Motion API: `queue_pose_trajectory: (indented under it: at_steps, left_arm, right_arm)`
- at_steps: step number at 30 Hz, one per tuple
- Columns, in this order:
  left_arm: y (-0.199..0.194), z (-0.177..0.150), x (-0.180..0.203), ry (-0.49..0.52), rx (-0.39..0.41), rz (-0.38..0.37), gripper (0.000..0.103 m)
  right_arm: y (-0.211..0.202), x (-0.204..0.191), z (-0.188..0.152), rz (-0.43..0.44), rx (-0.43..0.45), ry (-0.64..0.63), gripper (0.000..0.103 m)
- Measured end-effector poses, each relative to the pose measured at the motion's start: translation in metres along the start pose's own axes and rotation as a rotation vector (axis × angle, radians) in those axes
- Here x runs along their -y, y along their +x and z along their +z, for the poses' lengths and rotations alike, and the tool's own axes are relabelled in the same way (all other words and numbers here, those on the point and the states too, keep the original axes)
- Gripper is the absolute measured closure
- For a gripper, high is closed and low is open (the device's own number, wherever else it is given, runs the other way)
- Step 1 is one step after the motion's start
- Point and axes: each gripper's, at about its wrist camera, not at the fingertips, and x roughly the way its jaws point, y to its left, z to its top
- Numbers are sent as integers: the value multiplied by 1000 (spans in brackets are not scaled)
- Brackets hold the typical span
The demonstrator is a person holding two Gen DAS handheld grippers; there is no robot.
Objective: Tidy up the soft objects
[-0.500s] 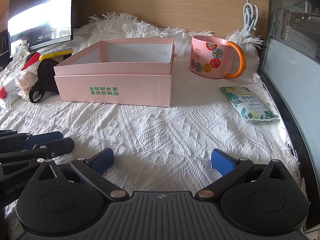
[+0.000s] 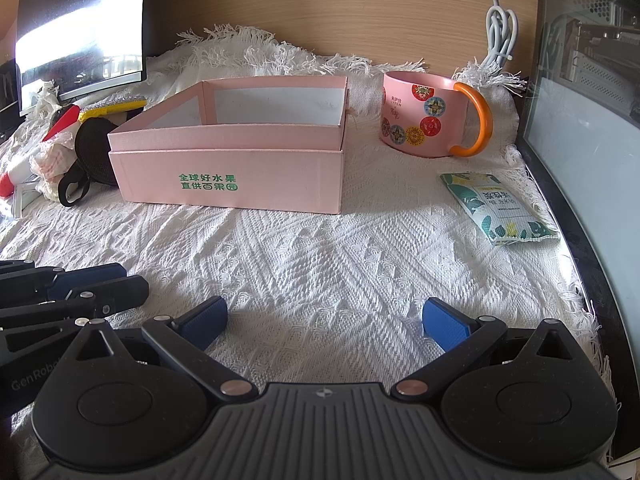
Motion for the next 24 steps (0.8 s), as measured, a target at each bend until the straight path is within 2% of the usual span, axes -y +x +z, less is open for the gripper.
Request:
queue_pose_trajectory:
  at_steps: [24]
  left_arm:
    - [0,-1,-1,-5,5,-5,83]
  right_arm:
    - [0,0,0,0,0,0,0]
